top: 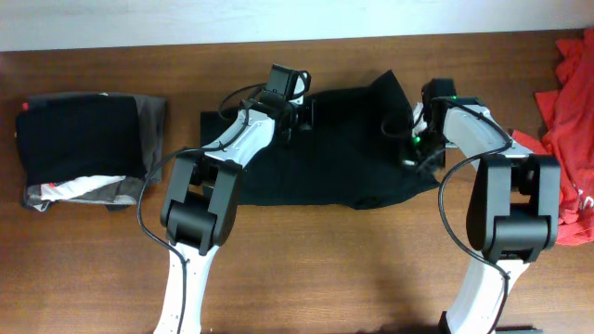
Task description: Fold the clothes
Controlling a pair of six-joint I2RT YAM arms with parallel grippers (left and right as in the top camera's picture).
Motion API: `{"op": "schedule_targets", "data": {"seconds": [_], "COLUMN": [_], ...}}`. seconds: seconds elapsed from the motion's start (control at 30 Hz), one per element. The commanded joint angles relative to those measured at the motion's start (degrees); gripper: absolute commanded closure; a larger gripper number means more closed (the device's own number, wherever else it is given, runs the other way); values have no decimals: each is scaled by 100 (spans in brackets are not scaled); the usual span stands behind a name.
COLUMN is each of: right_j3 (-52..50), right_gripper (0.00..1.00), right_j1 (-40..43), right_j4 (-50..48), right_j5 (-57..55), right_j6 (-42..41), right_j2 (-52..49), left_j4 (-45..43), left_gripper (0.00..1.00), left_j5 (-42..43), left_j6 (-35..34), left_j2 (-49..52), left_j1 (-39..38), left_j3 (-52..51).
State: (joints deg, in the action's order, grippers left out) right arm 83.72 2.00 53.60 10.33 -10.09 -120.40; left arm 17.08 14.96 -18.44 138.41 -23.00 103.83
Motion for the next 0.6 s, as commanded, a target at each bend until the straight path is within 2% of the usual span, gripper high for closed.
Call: {"op": "schedule_targets", "data": {"seconds": [0.0, 0.17, 0.4, 0.57], "right_j3": [-184, -538, -1115, -1272], "right_gripper": [96, 96, 96, 96], "right_j1": [-4, -13, -15, -59], "right_j4": [474, 822, 951, 946], "right_j5": [-374, -372, -328, -289], "right_j6": [-70, -286, -286, -210], "right_j2": [-179, -179, -144, 369], "left_j4": [-57, -52, 11, 96], "left_gripper": [100, 100, 99, 99], "left_j5": [-166, -160, -109, -122], "left_j6": [-35, -28, 459, 597], "left_j2": [199, 136, -273, -737], "left_j1": [39, 44, 57, 68], "left_j3": [44, 59, 61, 61]}}
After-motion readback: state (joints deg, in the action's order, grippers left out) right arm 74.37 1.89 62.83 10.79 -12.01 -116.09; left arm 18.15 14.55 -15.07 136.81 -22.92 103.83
